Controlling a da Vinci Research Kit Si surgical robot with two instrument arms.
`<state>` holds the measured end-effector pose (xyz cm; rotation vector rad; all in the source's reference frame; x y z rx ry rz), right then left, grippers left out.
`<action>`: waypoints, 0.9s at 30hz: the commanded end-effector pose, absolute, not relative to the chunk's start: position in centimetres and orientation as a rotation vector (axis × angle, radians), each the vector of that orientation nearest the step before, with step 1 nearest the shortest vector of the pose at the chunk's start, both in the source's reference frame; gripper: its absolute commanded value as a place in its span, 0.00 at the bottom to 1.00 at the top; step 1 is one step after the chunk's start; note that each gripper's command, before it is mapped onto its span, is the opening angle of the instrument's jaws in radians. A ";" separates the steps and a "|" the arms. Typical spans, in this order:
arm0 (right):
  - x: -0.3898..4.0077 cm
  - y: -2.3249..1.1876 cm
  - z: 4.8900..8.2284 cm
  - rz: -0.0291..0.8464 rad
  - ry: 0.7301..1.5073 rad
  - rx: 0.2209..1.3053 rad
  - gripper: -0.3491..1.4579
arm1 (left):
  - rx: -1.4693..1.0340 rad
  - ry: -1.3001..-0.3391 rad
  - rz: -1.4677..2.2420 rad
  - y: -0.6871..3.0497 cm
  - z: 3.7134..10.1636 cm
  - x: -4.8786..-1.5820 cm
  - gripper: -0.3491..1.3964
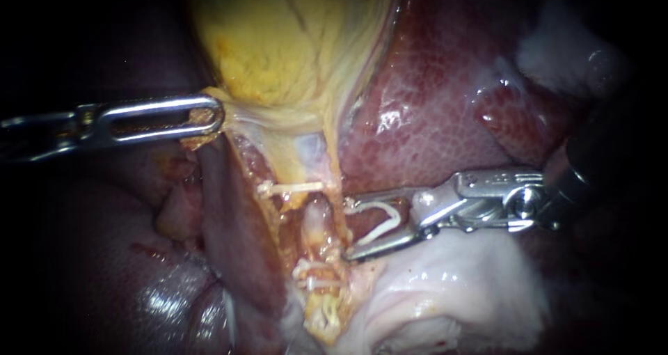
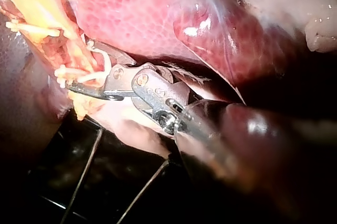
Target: Clipping first clip right tube
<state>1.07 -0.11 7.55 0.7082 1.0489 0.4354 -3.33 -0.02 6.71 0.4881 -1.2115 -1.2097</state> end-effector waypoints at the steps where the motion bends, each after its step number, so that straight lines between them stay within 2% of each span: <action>1: 1.10 -0.12 7.58 0.436 1.047 0.706 0.52 | 0.488 -1.212 -1.210 -0.02 6.71 -3.33 0.00; 8: 1.39 -0.26 7.70 0.429 1.047 0.705 0.52 | 0.486 -1.212 -1.210 -0.02 6.72 -3.35 0.00; 12: 1.48 -0.41 7.70 0.414 1.057 0.760 0.52 | 0.486 -1.212 -1.210 -0.03 6.72 -3.35 0.00; 20: 1.34 -0.65 7.52 0.377 1.051 0.894 0.52 | 0.487 -1.212 -1.210 -0.03 6.71 -3.35 0.00; 27: 1.39 -0.86 7.75 0.369 1.023 0.973 0.50 | 0.485 -1.212 -1.210 -0.03 6.72 -3.36 0.00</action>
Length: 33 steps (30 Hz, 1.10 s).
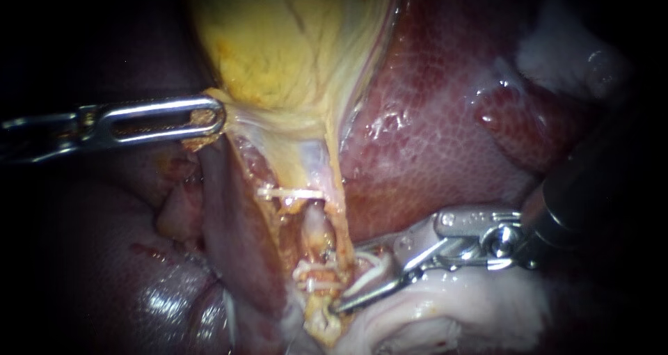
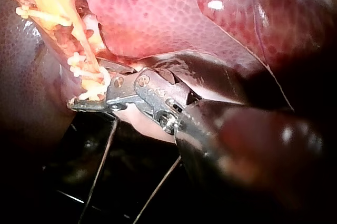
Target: Clipping first clip right tube
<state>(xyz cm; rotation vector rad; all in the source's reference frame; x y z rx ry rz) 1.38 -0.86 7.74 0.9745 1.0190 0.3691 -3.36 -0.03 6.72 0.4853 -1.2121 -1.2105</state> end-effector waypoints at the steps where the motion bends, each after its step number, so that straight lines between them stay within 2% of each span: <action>1: 1.40 -0.88 7.78 0.374 1.021 0.981 0.50 | 0.485 -1.212 -1.210 -0.03 6.72 -3.36 0.00; 11: 1.45 -0.78 7.77 0.406 1.063 0.994 0.45 | 0.485 -1.212 -1.211 -0.03 6.73 -3.37 0.00; 12: 1.44 -0.76 7.77 0.406 1.063 0.995 0.42 | 0.485 -1.212 -1.211 -0.03 6.73 -3.37 0.00; 13: 1.42 -0.74 7.77 0.406 1.063 0.996 0.32 | 0.485 -1.212 -1.211 -0.03 6.73 -3.37 0.00; 15: 1.36 -0.66 7.78 0.429 1.054 1.000 0.04 | 0.485 -1.212 -1.211 -0.03 6.72 -3.37 0.00; 16: 1.35 -0.63 7.80 0.436 1.050 0.990 0.00 | 0.485 -1.212 -1.210 -0.03 6.72 -3.37 0.00; 22: 1.27 -0.57 7.90 0.448 1.044 0.979 0.00 | 0.485 -1.212 -1.211 -0.03 6.73 -3.37 0.00; 33: 1.27 -0.58 7.89 0.448 1.044 0.980 0.00 | 0.480 -1.211 -1.213 -0.04 6.73 -3.39 0.00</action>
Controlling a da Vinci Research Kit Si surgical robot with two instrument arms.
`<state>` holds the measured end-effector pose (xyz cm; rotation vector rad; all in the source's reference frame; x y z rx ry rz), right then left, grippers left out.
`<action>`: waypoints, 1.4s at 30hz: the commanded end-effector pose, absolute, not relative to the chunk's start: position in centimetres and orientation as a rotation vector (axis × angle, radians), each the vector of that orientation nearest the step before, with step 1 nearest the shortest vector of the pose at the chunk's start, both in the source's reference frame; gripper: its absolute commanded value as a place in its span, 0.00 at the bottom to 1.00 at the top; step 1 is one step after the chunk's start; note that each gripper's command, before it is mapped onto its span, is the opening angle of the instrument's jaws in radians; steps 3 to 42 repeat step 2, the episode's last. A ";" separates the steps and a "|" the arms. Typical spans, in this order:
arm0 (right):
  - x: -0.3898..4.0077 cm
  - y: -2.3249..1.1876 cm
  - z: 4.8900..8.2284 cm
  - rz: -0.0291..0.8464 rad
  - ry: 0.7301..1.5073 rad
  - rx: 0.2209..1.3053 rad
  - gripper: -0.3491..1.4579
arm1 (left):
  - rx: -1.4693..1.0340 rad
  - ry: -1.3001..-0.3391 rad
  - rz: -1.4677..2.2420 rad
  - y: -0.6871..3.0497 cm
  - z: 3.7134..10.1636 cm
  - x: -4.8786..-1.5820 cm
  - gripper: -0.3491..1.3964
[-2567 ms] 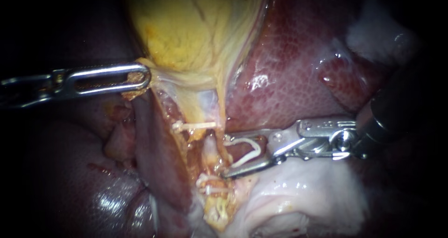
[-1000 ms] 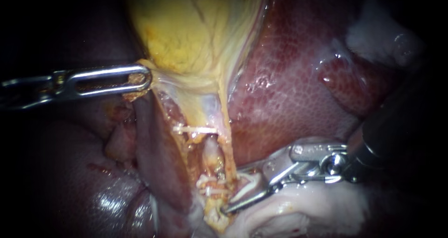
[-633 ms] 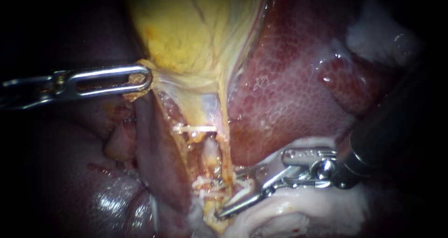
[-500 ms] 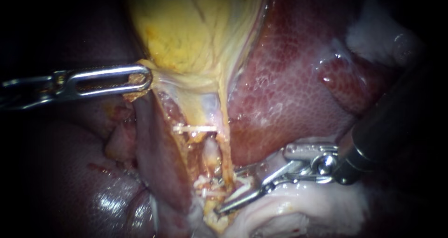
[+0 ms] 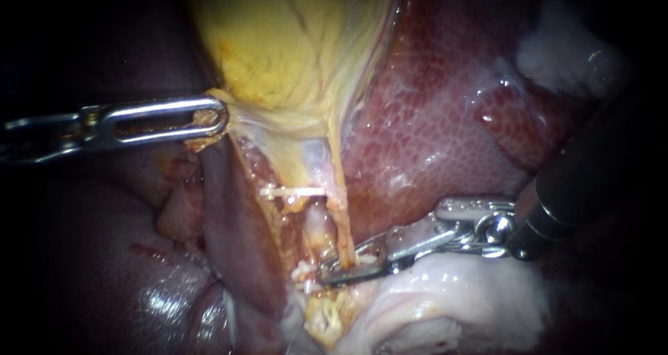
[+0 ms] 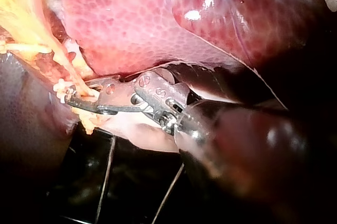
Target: Clipping first clip right tube
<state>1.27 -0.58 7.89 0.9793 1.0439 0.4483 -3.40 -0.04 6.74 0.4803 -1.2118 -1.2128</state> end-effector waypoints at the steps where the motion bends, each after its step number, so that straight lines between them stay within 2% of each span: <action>1: 1.27 -0.58 7.89 0.450 1.044 0.977 0.02 | 0.480 -1.211 -1.213 -0.04 6.73 -3.39 0.00; 2: 1.28 -0.58 7.89 0.457 1.046 0.969 0.13 | 0.480 -1.211 -1.213 -0.04 6.73 -3.39 0.00; 42: 1.28 -0.58 7.89 0.457 1.046 0.969 0.13 | 0.480 -1.211 -1.213 -0.04 6.73 -3.39 0.00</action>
